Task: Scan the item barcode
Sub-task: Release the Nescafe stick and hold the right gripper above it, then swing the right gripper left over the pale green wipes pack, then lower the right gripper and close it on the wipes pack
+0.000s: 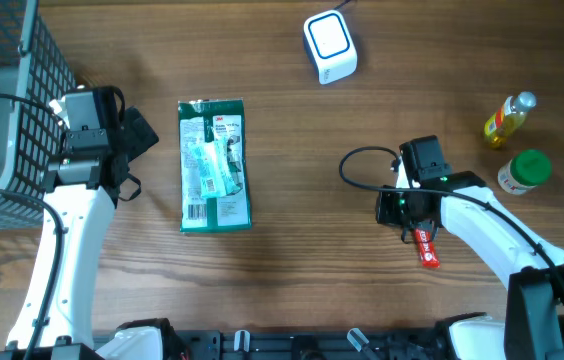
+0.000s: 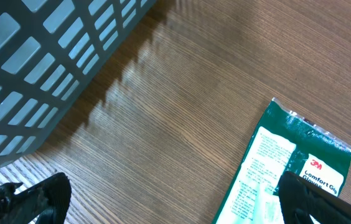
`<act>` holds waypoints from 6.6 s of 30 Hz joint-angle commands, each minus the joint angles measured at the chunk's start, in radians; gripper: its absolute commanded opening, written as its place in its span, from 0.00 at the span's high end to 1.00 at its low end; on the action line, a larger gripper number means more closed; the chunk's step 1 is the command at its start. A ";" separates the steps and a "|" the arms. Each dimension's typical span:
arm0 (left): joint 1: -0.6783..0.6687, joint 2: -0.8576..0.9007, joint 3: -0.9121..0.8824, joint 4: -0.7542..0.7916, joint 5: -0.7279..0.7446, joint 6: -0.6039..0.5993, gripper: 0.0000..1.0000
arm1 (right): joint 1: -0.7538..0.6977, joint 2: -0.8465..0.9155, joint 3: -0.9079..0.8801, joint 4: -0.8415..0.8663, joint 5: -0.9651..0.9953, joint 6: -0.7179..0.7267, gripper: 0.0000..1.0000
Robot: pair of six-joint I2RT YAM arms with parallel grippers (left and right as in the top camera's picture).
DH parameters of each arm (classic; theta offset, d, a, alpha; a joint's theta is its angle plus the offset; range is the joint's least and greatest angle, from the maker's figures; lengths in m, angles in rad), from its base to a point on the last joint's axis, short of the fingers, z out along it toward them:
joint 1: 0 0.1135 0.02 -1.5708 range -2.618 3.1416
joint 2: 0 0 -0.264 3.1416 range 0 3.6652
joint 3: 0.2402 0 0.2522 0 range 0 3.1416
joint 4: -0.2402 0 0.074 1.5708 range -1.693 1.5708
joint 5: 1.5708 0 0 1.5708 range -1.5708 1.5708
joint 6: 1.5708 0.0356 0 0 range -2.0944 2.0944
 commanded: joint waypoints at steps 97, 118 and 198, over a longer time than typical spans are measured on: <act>0.006 -0.005 0.008 0.000 -0.013 0.012 0.00 | 0.258 0.028 0.613 -0.224 -0.183 -0.016 0.35; 0.006 -0.005 0.008 0.000 -0.013 0.012 0.00 | 0.422 0.295 0.613 0.056 -0.241 0.061 0.27; 0.006 -0.005 0.008 0.000 -0.013 0.012 0.00 | 0.417 0.225 0.610 -0.045 0.183 0.484 0.96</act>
